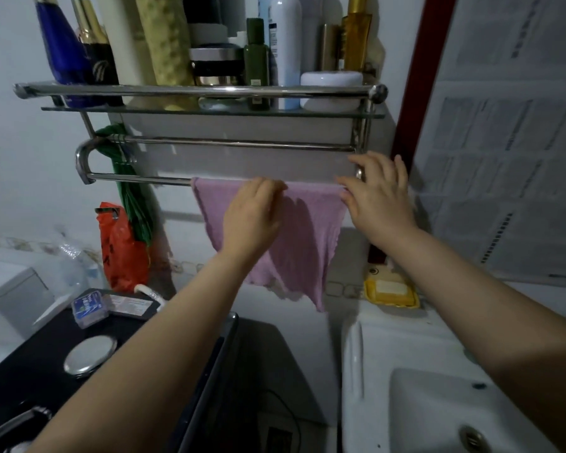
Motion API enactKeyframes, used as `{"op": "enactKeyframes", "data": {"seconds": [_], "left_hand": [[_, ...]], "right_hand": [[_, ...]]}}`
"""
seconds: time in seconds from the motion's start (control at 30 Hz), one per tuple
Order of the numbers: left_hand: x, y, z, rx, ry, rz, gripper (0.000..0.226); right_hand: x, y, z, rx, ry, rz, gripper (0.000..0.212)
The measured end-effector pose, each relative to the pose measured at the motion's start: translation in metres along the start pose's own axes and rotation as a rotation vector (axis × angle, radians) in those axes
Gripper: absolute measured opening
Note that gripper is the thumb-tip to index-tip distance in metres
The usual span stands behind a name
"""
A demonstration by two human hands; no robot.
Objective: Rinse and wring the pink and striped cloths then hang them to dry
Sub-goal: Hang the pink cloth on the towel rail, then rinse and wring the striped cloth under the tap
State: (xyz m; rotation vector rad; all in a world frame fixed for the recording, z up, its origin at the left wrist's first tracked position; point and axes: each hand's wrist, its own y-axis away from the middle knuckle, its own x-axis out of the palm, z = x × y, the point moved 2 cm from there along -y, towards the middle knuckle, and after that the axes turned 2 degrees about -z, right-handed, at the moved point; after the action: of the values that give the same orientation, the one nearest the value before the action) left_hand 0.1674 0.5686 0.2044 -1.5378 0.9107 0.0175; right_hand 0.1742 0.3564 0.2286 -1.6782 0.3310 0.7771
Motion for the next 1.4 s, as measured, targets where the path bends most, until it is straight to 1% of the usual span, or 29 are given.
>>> {"op": "enactKeyframes", "data": {"seconds": [0.07, 0.17, 0.2, 0.27, 0.33, 0.4, 0.5, 0.67, 0.73, 0.8, 0.87, 0.9, 0.93, 0.97, 1.03, 1.1, 1.13, 1.17, 1.2, 1.27, 1.3, 1.33, 1.4], "left_hand": [[0.011, 0.010, -0.031, -0.027, 0.170, 0.067, 0.019], [0.028, 0.023, -0.074, -0.053, 0.382, 0.175, 0.019], [0.035, 0.026, -0.086, -0.077, 0.444, 0.220, 0.020], [0.051, 0.031, -0.109, -0.131, 0.537, 0.348, 0.027], [0.071, 0.035, -0.131, -0.151, 0.552, 0.481, 0.032], [0.093, 0.043, -0.154, -0.157, 0.534, 0.572, 0.032], [0.127, 0.062, -0.192, -0.170, 0.509, 0.684, 0.030], [0.179, 0.100, -0.270, -0.249, 0.530, 0.756, 0.025], [0.195, 0.116, -0.307, -0.234, 0.546, 0.788, 0.023], [0.210, 0.133, -0.342, -0.189, 0.555, 0.810, 0.021], [0.223, 0.152, -0.373, -0.119, 0.537, 0.841, 0.020], [0.231, 0.162, -0.386, -0.094, 0.518, 0.862, 0.020], [0.238, 0.171, -0.397, -0.089, 0.503, 0.890, 0.020], [0.245, 0.180, -0.406, -0.103, 0.493, 0.920, 0.020], [0.260, 0.194, -0.420, -0.165, 0.485, 0.982, 0.020], [0.272, 0.203, -0.429, -0.224, 0.471, 1.036, 0.018], [0.277, 0.206, -0.431, -0.254, 0.464, 1.057, 0.018], [0.282, 0.210, -0.433, -0.284, 0.455, 1.078, 0.017], [0.287, 0.213, -0.434, -0.315, 0.448, 1.098, 0.016], [0.294, 0.219, -0.433, -0.382, 0.440, 1.128, 0.015], [0.297, 0.222, -0.433, -0.413, 0.442, 1.137, 0.013], [0.300, 0.225, -0.432, -0.438, 0.447, 1.143, 0.012], [0.304, 0.229, -0.432, -0.473, 0.447, 1.160, 0.011]], "right_hand": [[-0.006, 0.011, -0.005, 0.021, -0.074, -0.062, 0.026], [-0.018, 0.036, -0.019, 0.042, -0.212, -0.108, 0.024], [-0.021, 0.046, -0.026, 0.053, -0.241, -0.095, 0.022], [-0.023, 0.067, -0.044, 0.116, -0.274, 0.002, 0.022], [-0.020, 0.090, -0.068, 0.226, -0.305, 0.137, 0.025], [-0.018, 0.115, -0.097, 0.327, -0.364, 0.246, 0.025], [-0.022, 0.154, -0.141, 0.449, -0.418, 0.337, 0.022], [-0.037, 0.227, -0.214, 0.599, -0.586, 0.379, 0.011], [-0.045, 0.259, -0.243, 0.630, -0.674, 0.343, 0.014], [-0.050, 0.291, -0.270, 0.654, -0.706, 0.281, 0.012], [-0.048, 0.326, -0.301, 0.673, -0.685, 0.245, 0.011], [-0.044, 0.344, -0.317, 0.689, -0.653, 0.261, 0.010], [-0.037, 0.362, -0.334, 0.720, -0.597, 0.322, 0.010], [-0.028, 0.380, -0.353, 0.763, -0.524, 0.420, 0.011], [-0.009, 0.418, -0.392, 0.838, -0.378, 0.670, 0.020], [0.007, 0.451, -0.423, 0.779, -0.274, 0.873, 0.026], [0.013, 0.464, -0.434, 0.736, -0.247, 0.955, 0.024], [0.017, 0.474, -0.441, 0.700, -0.219, 1.018, 0.022], [0.020, 0.485, -0.448, 0.684, -0.190, 1.074, 0.025], [0.019, 0.499, -0.454, 0.724, -0.138, 1.144, 0.051], [0.017, 0.504, -0.455, 0.747, -0.095, 1.159, 0.059], [0.016, 0.508, -0.456, 0.757, -0.044, 1.163, 0.060], [0.014, 0.506, -0.456, 0.731, 0.069, 1.164, 0.049]]}}
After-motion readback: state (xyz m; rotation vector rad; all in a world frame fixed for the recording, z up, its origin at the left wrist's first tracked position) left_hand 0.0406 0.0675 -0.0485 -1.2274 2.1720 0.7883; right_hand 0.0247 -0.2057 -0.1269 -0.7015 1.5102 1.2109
